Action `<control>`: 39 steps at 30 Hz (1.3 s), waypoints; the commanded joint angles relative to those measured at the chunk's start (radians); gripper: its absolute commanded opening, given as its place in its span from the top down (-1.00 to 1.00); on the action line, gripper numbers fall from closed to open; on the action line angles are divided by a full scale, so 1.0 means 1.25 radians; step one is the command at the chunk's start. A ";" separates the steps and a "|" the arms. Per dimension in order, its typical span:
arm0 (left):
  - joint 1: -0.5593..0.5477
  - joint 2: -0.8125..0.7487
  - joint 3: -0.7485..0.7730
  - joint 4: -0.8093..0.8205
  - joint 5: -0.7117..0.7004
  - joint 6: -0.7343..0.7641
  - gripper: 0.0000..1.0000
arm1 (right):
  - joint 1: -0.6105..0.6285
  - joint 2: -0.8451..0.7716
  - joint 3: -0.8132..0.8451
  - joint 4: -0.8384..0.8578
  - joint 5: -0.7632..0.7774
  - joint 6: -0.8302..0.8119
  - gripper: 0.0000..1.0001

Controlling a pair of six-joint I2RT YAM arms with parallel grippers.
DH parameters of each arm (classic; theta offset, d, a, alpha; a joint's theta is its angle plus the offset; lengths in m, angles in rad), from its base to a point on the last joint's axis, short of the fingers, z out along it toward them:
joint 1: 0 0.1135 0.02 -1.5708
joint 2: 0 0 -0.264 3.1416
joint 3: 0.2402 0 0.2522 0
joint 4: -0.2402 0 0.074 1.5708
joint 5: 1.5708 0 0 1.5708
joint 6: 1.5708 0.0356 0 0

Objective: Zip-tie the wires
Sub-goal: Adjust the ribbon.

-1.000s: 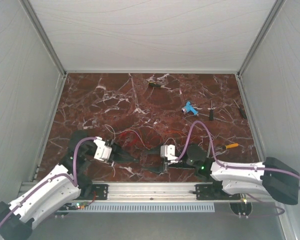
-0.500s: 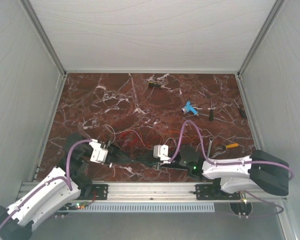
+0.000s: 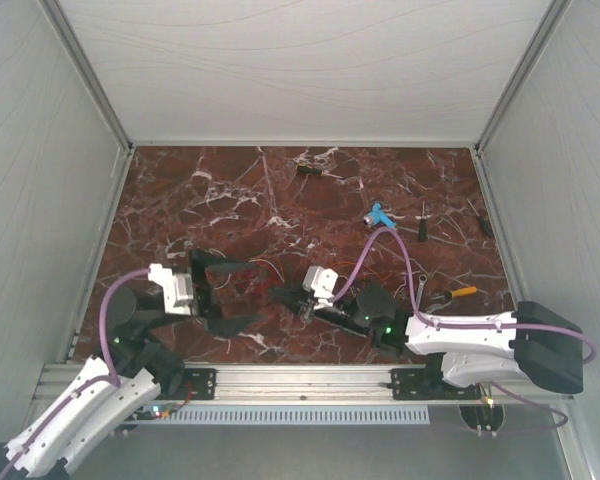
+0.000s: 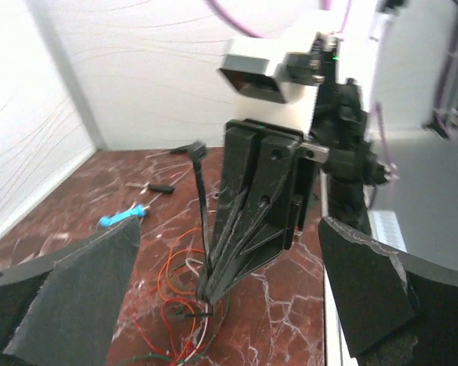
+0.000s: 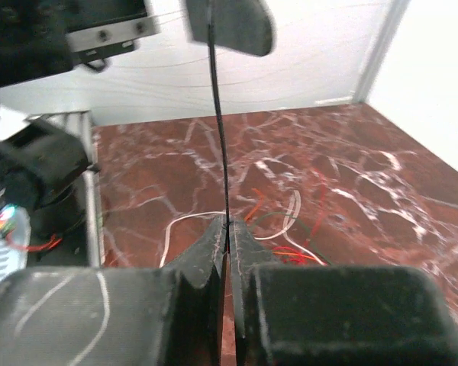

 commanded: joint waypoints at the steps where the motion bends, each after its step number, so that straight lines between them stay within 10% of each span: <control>1: 0.003 -0.036 0.009 -0.051 -0.328 -0.241 -1.00 | 0.006 -0.015 0.049 -0.037 0.208 0.053 1.00; 8: 0.002 0.001 0.032 -0.118 -0.483 -0.407 -0.96 | 0.009 0.042 0.123 -0.119 0.318 0.070 1.00; 19: 0.002 -0.008 -0.069 0.097 -0.436 -0.348 -0.12 | 0.019 0.088 0.170 -0.176 0.254 0.090 1.00; 39: 0.002 0.041 -0.051 0.145 -0.470 -0.290 0.73 | 0.026 0.138 0.209 -0.225 0.265 0.111 1.00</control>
